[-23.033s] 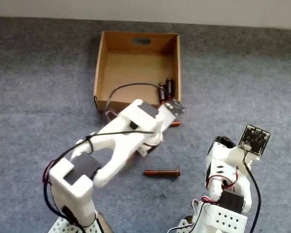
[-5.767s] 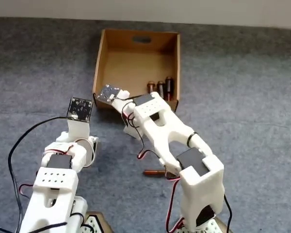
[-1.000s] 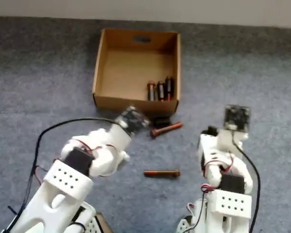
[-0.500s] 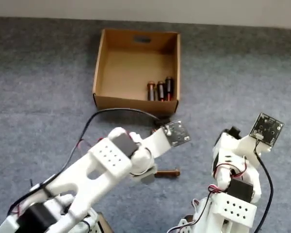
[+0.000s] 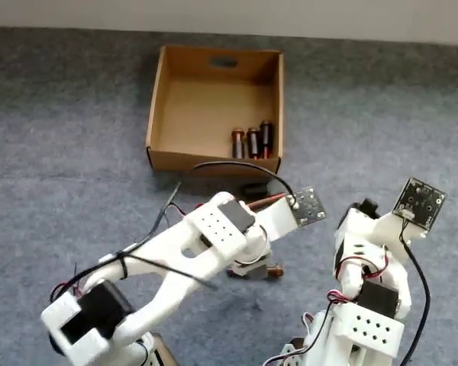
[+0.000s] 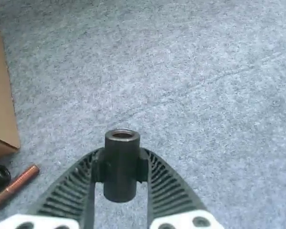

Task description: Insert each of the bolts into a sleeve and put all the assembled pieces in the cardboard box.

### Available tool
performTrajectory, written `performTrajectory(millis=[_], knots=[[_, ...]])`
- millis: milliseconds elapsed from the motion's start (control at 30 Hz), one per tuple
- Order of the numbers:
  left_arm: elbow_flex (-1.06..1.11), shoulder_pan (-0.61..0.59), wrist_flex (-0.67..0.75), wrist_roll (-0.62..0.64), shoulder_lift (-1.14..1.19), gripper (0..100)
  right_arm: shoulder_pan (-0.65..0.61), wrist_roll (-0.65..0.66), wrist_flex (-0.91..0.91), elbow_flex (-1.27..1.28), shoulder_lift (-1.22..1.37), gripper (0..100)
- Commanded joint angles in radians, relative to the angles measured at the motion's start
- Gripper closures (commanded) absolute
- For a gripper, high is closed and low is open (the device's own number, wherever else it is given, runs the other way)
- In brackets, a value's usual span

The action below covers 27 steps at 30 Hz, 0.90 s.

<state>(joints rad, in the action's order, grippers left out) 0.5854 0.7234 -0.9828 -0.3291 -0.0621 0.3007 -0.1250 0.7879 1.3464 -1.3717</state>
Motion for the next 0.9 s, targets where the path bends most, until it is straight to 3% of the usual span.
performTrajectory(millis=[0,267,333,433,500,667,867], knots=[[-0.045,0.005,0.087,-0.002,0.064,74,0.005,-0.008,-0.018,-0.008,-0.015,99.2],[-0.044,0.005,0.157,-0.002,0.139,74,0.004,-0.008,-0.018,-0.008,-0.015,99.2],[-0.039,0.004,0.137,-0.003,0.139,80,0.004,-0.008,-0.018,-0.008,-0.015,99.2],[-0.045,0.002,0.097,-0.003,0.137,100,0.004,-0.008,-0.018,-0.008,-0.015,99.2],[-0.041,0.002,0.068,-0.003,0.136,96,0.004,-0.008,-0.018,-0.008,-0.015,99.2],[-0.039,-0.018,-0.026,-0.005,0.130,99,0.004,-0.008,-0.018,-0.007,-0.012,99.2],[0.048,-0.148,-0.078,-0.006,-0.041,99,0.004,-0.008,-0.018,-0.007,-0.012,99.2]])
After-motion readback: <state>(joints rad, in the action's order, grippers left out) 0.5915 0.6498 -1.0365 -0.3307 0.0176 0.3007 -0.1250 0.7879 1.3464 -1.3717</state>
